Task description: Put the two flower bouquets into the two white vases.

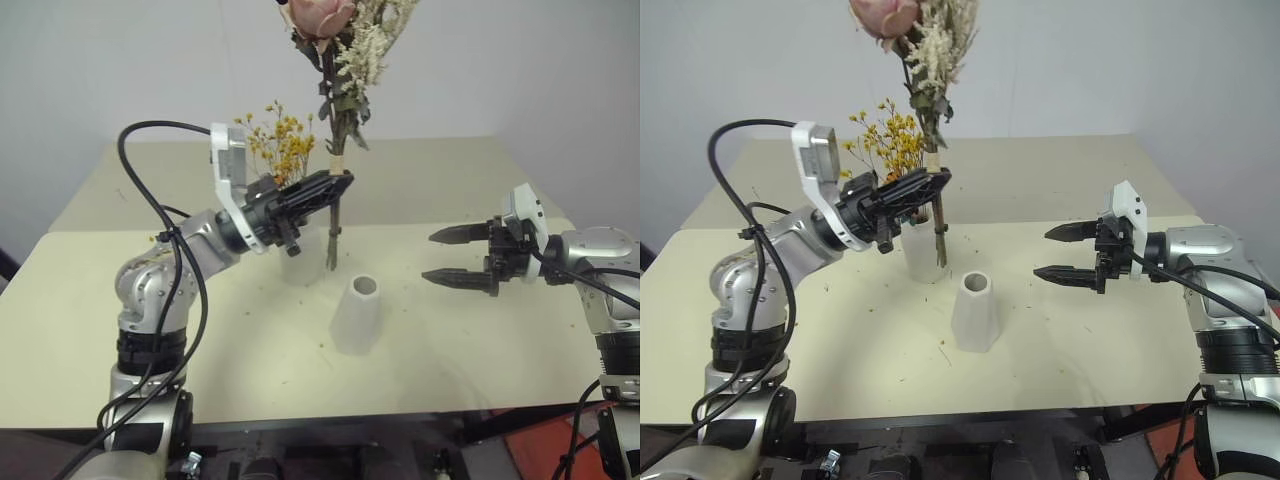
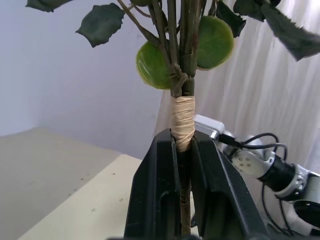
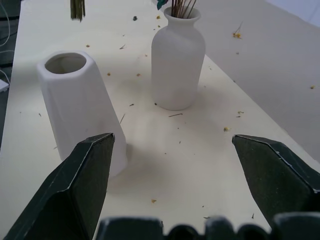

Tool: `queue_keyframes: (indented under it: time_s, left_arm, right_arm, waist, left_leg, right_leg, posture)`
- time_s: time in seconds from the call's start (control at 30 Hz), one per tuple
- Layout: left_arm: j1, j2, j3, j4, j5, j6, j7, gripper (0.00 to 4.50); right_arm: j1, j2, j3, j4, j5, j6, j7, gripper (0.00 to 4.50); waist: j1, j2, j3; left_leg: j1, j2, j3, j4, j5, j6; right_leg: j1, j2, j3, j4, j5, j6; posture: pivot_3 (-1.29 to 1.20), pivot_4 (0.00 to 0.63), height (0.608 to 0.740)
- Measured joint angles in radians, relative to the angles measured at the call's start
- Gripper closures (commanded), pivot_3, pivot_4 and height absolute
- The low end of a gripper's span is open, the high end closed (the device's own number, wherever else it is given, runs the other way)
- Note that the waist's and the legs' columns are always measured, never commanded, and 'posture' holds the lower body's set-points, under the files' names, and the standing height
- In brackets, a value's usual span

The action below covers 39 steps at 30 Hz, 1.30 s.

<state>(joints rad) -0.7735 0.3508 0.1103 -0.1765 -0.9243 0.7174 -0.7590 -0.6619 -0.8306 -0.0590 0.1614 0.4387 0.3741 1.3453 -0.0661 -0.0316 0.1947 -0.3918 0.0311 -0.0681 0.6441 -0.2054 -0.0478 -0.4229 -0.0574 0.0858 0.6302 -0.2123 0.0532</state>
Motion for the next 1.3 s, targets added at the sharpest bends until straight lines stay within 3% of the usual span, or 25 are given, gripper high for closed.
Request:
queue_keyframes:
  time_s: [0.47,0.83,1.3]
  left_arm:
    - [-0.005,-0.077,-0.075,0.026,0.04,-0.021,-0.042,4.4]
    - [0.025,-0.079,-0.115,0.075,0.138,-0.04,-0.08,4.4]
    - [0.084,-0.083,-0.144,0.038,0.141,-0.024,-0.097,4.4]
  right_arm:
    - [0.058,-0.007,-0.032,-0.062,0.018,0.031,-0.037,0.0]
    - [0.061,-0.007,-0.033,-0.071,0.019,0.032,-0.043,0.0]
    - [0.082,-0.007,-0.034,-0.072,0.02,0.032,-0.05,0.0]
  waist:
    - [-0.001,0.0,0.0]
    - [-0.001,0.0,0.0]
    - [0.0,0.0,0.0]
  left_leg:
    - [0.001,-0.001,0.0,0.0,0.0,0.0]
    - [0.001,-0.001,0.0,0.0,0.0,0.0]
    - [0.001,-0.001,0.0,0.0,0.0,0.0]
  right_leg:
    - [0.0,0.0,0.001,0.0,0.0,0.001]
    - [0.0,0.0,0.001,0.0,0.0,0.001]
    - [0.0,0.0,0.001,0.0,0.0,0.001]
  posture:
    - [0.0,0.15,0.74]
    - [0.0,0.15,0.74]
    - [0.0,0.15,0.74]
